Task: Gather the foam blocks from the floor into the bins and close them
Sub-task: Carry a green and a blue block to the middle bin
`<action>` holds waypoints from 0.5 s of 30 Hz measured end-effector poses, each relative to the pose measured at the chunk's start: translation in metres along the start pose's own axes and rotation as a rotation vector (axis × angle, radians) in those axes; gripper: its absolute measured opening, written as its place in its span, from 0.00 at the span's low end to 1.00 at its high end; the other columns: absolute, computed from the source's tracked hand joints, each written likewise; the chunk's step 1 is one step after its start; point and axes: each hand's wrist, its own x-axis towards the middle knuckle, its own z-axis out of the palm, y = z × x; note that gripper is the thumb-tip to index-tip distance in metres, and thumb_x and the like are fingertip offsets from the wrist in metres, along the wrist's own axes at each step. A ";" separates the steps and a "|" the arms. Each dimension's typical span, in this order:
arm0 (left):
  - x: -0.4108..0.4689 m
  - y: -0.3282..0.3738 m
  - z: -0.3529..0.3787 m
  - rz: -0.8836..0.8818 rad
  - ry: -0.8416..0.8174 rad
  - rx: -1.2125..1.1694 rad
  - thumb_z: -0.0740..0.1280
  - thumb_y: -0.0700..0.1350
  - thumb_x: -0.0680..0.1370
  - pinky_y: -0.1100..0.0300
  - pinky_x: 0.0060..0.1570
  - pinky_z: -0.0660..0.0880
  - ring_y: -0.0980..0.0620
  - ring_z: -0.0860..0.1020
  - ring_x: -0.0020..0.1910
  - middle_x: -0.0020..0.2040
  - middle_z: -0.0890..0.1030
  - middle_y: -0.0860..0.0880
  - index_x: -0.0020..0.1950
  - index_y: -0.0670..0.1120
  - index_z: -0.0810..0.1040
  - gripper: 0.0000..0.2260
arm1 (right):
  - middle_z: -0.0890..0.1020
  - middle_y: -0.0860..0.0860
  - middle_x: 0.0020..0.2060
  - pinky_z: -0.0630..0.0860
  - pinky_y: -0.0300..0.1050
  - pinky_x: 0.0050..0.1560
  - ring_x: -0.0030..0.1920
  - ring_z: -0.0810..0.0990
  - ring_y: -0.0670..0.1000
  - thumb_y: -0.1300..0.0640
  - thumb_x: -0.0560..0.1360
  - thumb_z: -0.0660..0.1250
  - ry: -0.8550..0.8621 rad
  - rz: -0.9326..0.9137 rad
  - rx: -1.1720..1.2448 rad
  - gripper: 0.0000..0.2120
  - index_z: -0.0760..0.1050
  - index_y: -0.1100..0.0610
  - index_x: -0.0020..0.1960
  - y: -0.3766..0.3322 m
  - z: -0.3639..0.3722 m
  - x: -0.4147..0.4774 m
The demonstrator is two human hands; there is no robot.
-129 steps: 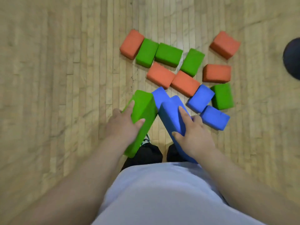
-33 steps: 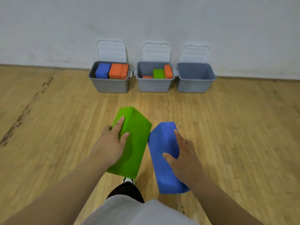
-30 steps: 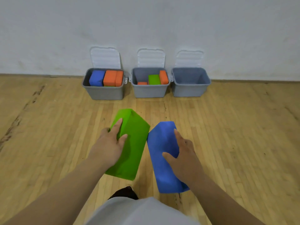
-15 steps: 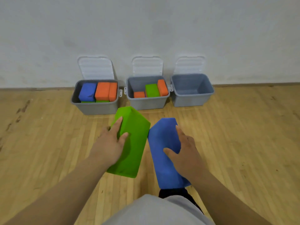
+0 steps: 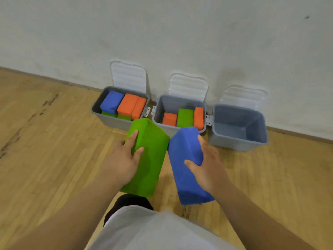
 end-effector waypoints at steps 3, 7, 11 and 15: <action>0.049 0.012 -0.007 0.045 -0.042 0.061 0.57 0.62 0.83 0.47 0.65 0.73 0.43 0.73 0.67 0.73 0.67 0.46 0.83 0.64 0.51 0.29 | 0.68 0.47 0.68 0.61 0.35 0.60 0.68 0.69 0.48 0.45 0.78 0.72 -0.001 0.022 -0.003 0.43 0.49 0.43 0.83 0.003 -0.007 0.042; 0.139 0.022 -0.014 0.100 -0.034 0.058 0.59 0.60 0.84 0.49 0.65 0.72 0.42 0.73 0.68 0.72 0.67 0.45 0.83 0.63 0.52 0.29 | 0.69 0.49 0.72 0.64 0.39 0.61 0.69 0.71 0.51 0.44 0.77 0.72 0.020 0.063 -0.007 0.43 0.50 0.43 0.83 0.012 -0.008 0.114; 0.236 0.029 -0.012 0.131 -0.075 0.052 0.58 0.61 0.84 0.47 0.65 0.72 0.42 0.73 0.68 0.74 0.66 0.46 0.83 0.64 0.51 0.29 | 0.66 0.49 0.76 0.63 0.39 0.62 0.72 0.69 0.52 0.45 0.78 0.71 0.077 0.133 0.027 0.42 0.50 0.43 0.83 -0.001 -0.005 0.191; 0.328 0.038 -0.021 0.106 -0.149 0.015 0.58 0.61 0.84 0.47 0.67 0.70 0.42 0.73 0.68 0.76 0.65 0.45 0.83 0.64 0.51 0.29 | 0.65 0.48 0.77 0.64 0.42 0.65 0.73 0.68 0.51 0.45 0.77 0.72 0.132 0.204 0.065 0.43 0.50 0.42 0.83 -0.018 0.001 0.268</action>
